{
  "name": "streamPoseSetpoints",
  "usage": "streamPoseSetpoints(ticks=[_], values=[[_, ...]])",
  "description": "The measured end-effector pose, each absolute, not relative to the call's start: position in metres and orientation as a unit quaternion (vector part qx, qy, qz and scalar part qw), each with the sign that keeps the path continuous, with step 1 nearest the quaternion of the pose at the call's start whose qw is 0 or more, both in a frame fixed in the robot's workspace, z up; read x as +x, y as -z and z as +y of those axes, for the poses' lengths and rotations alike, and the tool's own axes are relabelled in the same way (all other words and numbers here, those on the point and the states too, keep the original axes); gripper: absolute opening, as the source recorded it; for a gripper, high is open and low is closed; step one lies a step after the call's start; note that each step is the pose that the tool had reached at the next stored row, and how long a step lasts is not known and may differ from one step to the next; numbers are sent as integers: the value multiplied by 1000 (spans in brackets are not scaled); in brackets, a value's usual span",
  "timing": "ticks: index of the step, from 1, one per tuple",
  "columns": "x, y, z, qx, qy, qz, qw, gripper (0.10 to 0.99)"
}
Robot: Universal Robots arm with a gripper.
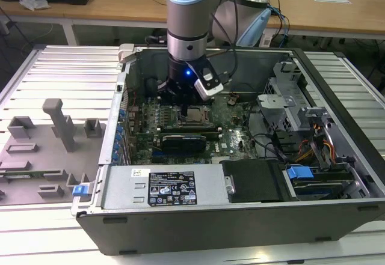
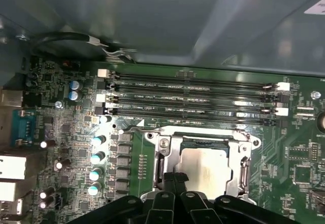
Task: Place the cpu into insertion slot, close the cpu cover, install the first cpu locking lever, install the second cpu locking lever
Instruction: 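Close the cpu cover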
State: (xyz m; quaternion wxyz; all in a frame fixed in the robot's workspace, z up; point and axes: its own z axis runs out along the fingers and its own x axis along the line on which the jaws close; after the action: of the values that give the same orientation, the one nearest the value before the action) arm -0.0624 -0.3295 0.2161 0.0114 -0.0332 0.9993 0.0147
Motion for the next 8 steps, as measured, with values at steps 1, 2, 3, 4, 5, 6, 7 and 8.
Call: streamPoseSetpoints(ticks=[1, 2, 3, 4, 5, 6, 7, 8], values=[[-62, -216, -330, -33, -15, 999, 15, 106], [-62, -216, -330, -33, -14, 999, 18, 106], [-62, -216, -329, -33, -14, 999, 22, 106], [-62, -216, -329, -33, -14, 999, 25, 106], [-60, -216, -330, -33, -13, 999, 27, 106], [-59, -215, -330, -33, -13, 999, 27, 106], [-56, -215, -330, -33, -13, 999, 27, 106], [-54, -215, -330, -33, -13, 999, 27, 106]])
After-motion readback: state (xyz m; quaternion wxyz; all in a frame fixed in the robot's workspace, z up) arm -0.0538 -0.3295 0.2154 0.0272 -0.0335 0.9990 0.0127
